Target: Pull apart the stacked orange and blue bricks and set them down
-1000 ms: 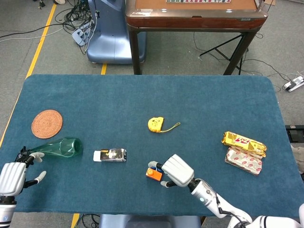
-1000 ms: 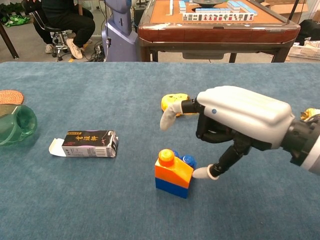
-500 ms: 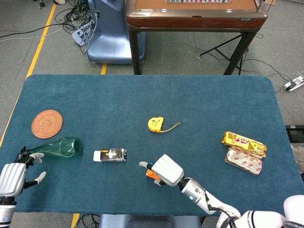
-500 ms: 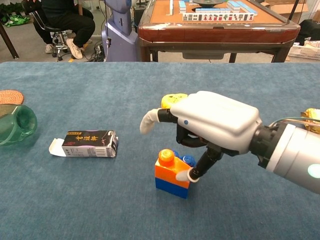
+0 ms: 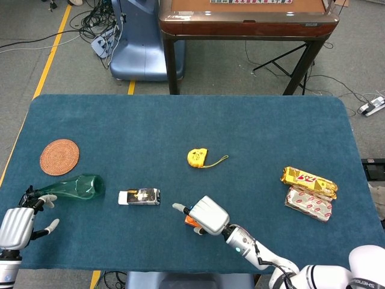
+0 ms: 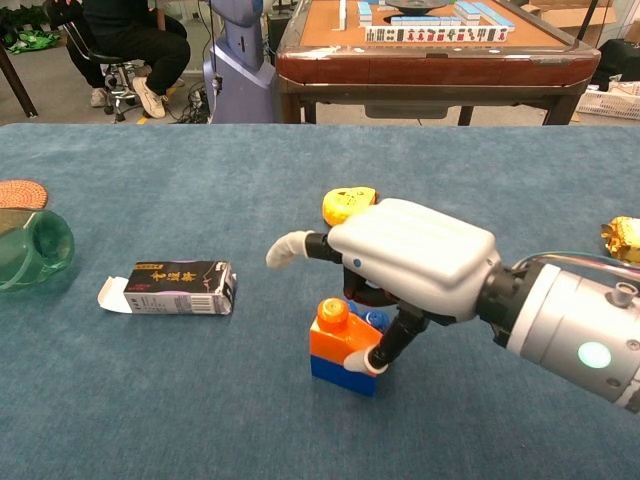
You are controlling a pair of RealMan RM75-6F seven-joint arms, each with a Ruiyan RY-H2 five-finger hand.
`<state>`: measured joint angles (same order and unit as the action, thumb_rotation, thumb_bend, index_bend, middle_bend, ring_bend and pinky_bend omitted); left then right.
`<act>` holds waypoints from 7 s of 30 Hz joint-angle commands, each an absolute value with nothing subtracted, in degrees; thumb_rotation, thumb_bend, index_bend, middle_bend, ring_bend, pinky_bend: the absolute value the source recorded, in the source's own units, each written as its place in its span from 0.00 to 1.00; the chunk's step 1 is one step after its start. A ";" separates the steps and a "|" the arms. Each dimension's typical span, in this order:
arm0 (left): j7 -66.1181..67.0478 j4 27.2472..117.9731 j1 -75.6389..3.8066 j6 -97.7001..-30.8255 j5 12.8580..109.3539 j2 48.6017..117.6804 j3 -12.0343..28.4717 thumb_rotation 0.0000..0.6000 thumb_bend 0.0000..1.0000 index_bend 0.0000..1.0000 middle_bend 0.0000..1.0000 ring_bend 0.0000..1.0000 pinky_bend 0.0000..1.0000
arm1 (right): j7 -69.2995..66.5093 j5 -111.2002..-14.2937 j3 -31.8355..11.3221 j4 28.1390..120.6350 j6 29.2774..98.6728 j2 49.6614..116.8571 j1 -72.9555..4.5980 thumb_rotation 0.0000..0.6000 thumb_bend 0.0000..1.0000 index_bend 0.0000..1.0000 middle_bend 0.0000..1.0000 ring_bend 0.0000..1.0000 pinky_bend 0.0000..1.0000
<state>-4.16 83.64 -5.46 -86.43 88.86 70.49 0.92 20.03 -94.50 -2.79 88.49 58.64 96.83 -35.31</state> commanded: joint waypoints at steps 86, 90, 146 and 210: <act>-2.85 84.11 -5.72 -84.96 88.96 71.42 0.11 1.00 0.24 0.39 0.44 0.47 0.72 | 18.15 -78.41 -2.37 96.92 48.33 84.83 -40.88 1.00 0.36 0.49 1.00 1.00 1.00; -2.95 84.06 -5.73 -84.85 88.96 71.44 0.06 1.00 0.24 0.39 0.44 0.47 0.72 | 18.05 -78.37 -2.20 96.97 48.47 84.75 -40.96 1.00 0.42 0.54 1.00 1.00 1.00; 4.79 118.67 -36.12 -59.11 56.74 66.31 21.40 1.00 0.01 0.16 1.00 1.00 1.00 | 14.75 -71.72 -17.41 113.16 57.26 62.69 -45.68 1.00 0.53 0.70 1.00 1.00 1.00; 2.00 115.70 -43.42 -64.83 31.89 79.34 27.55 1.00 0.00 0.00 1.00 1.00 1.00 | 12.96 -52.17 -28.35 96.62 63.66 97.89 -53.20 1.00 0.58 0.72 1.00 1.00 1.00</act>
